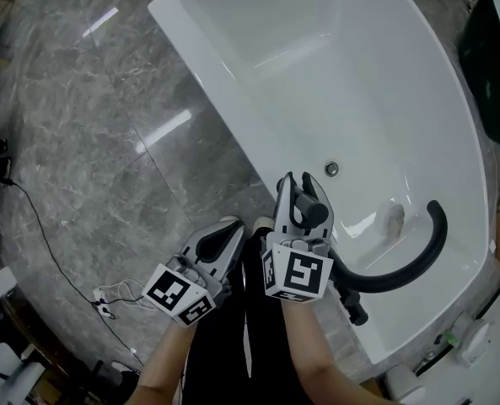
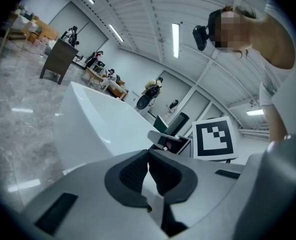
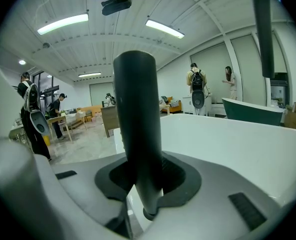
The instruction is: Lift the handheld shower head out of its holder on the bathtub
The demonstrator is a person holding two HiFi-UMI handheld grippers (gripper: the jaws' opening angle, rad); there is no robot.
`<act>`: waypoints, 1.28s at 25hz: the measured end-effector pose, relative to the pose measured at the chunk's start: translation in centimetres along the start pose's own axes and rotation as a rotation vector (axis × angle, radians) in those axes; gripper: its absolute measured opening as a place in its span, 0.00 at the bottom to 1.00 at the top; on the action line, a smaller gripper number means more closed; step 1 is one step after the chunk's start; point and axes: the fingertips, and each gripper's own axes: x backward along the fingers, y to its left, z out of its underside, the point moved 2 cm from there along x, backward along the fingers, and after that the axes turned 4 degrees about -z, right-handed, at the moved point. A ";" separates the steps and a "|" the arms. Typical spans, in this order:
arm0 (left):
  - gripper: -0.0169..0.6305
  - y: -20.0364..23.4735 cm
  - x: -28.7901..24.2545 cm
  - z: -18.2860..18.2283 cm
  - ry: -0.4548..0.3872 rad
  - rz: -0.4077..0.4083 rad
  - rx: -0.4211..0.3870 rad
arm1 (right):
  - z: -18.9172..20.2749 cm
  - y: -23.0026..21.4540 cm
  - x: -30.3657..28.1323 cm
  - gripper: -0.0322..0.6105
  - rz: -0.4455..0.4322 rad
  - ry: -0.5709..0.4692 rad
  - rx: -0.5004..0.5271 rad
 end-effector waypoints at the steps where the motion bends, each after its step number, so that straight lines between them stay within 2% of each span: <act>1: 0.05 -0.2 0.2 -0.1 -0.002 0.001 -0.003 | -0.3 0.0 0.2 0.22 -0.001 -0.004 -0.004; 21: 0.05 -3.4 3.3 -3.7 -0.039 0.039 -0.067 | -8.3 3.3 5.3 0.22 -0.070 -0.103 0.017; 32: 0.05 -6.7 5.2 -7.9 -0.057 0.061 -0.123 | -13.6 5.5 8.2 0.22 -0.155 -0.108 0.013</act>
